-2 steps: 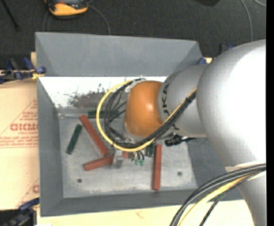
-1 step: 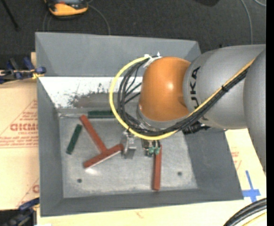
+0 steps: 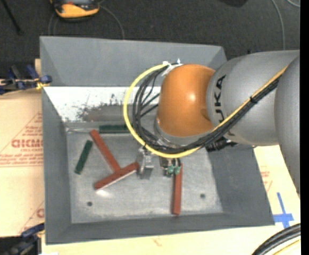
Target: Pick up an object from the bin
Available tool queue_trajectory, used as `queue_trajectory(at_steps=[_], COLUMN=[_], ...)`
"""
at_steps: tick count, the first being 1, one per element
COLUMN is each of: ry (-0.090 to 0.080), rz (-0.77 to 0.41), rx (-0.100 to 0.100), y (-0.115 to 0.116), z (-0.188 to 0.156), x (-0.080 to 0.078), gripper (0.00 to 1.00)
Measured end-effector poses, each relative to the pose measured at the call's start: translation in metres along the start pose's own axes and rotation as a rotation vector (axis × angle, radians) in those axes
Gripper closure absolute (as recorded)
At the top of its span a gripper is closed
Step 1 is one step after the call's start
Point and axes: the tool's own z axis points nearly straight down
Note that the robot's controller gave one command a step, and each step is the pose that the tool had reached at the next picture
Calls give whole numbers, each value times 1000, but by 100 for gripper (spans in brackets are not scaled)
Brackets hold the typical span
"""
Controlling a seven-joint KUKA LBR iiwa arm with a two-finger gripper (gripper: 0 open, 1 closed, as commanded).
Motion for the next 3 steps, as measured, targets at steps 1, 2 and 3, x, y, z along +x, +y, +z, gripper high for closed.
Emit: queue_trajectory(at_steps=[1,2,3], ry=[3,1,2], rz=[-196,-196,-83], rx=[2,1,-1], y=[-9,-9,9], z=[40,39,113], x=[3,3,-20], gripper=[0,0,100])
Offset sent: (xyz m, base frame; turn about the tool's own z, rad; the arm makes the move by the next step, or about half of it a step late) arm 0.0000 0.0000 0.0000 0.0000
